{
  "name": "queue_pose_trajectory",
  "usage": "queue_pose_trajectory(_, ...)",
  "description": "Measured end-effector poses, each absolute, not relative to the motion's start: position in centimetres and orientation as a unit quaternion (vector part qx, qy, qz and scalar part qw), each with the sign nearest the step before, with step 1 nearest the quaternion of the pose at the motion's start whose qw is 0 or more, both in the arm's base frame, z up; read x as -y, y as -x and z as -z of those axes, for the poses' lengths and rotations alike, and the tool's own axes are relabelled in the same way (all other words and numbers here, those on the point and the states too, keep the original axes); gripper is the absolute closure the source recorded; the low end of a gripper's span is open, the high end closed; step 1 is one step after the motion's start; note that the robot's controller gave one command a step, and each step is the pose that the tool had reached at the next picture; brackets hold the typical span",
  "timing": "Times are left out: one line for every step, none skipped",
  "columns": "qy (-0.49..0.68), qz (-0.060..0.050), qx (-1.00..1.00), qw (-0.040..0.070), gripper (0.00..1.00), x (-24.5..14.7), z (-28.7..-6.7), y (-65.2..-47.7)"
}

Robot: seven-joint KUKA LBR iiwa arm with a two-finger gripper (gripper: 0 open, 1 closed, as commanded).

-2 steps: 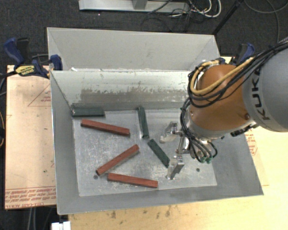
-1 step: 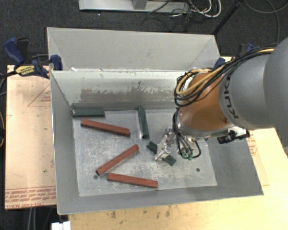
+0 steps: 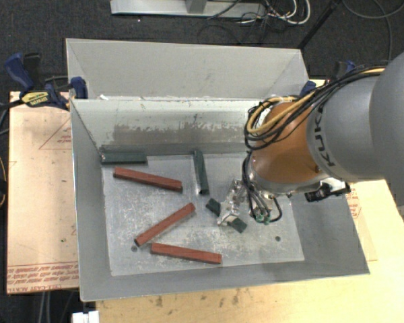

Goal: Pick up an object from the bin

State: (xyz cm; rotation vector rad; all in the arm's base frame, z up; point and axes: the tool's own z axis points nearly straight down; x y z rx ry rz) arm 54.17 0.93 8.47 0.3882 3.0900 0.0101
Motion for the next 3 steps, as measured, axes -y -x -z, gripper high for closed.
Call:
queue_pose_trajectory(-0.125,-0.001,-0.992,0.000,1.00,-0.7,-12.1,-53.3)
queue_pose_trajectory(-0.125,-0.001,-0.992,0.004,1.00,-0.7,-15.8,-54.3)
queue_pose_trajectory(-0.111,-0.002,-0.994,0.010,0.00,-1.6,-7.8,-54.9)
